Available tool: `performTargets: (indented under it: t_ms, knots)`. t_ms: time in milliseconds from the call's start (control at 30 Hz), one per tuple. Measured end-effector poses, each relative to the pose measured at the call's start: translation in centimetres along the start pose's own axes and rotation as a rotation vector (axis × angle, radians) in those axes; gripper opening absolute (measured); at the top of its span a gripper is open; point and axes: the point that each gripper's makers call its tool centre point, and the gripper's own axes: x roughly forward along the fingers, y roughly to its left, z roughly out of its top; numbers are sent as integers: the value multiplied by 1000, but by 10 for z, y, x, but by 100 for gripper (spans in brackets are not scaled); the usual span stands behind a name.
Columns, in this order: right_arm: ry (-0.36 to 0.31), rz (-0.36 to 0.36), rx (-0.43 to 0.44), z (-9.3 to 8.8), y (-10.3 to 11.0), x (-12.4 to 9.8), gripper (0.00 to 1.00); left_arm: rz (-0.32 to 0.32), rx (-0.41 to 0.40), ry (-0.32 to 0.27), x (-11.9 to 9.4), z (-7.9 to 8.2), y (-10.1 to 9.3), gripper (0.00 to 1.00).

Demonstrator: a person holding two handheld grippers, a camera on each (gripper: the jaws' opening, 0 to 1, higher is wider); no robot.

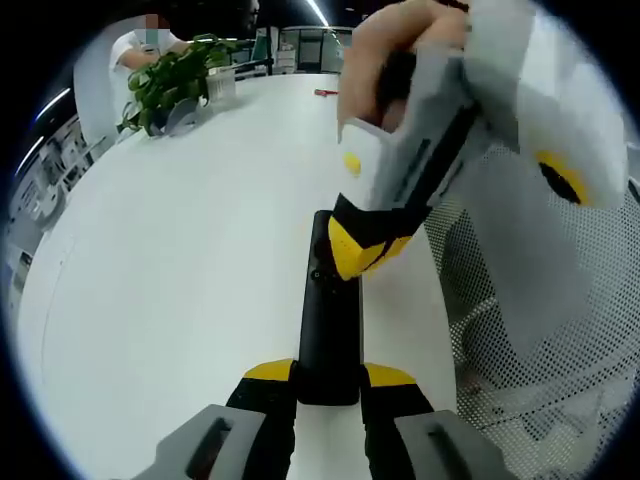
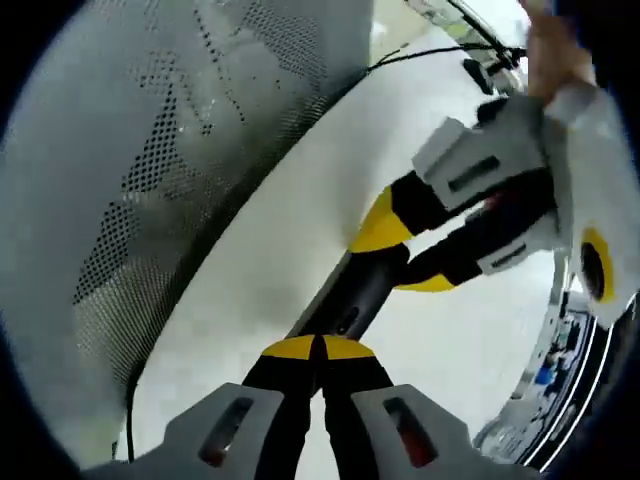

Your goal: Press the specified remote control buttons in sequence, fully releasing each button before pressing the next.

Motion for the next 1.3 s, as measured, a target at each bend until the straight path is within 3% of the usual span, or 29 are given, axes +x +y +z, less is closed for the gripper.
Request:
performTargets:
  t_ms: [67, 167, 300, 367, 467, 600, 700, 733, 800, 900, 1000, 1200, 1300]
  knots:
    - [27, -7, -92, 0, 1, 0, 0, 0, 0, 0, 0, 0, 0, 25]
    - [49, 5, -155, 0, 1, 1, 0, 1, 1, 1, 0, 0, 0, 25]
    - [49, 30, -275, 0, 2, 1, 0, 1, 2, 3, 0, 0, 0, 25]
    - [42, 34, -381, 2, 3, 1, 0, 1, 3, 3, 0, 0, 0, 25]
    - [45, 36, -451, 2, 3, 1, 0, 1, 1, 4, -1, 0, 0, 25]
    - [19, 65, -361, 1, 2, 1, 0, 1, 1, 4, -1, 0, 0, 25]
    - [-15, 65, -197, 1, 1, 0, 0, 1, 0, 3, -1, 0, 0, 25]
    - [-42, 65, -70, 1, 0, 0, 0, 0, 0, 2, -1, 0, 0, 25]
    - [-93, 74, 77, 2, -2, -1, 0, 0, -2, 1, -1, 0, 0, 25]
    - [-176, 139, 462, 2, -4, -2, 0, 0, -2, -1, -1, 0, 0, 25]
    - [-188, 169, 651, -9, -9, -1, 0, 0, -7, -5, -1, 0, 0, 25]
    - [-164, 141, 630, -19, -15, 1, 0, -2, -11, -7, -1, 0, 0, 25]
    - [-176, 164, 616, -16, -15, 2, 0, -2, -10, -6, -1, 0, 0, 25]
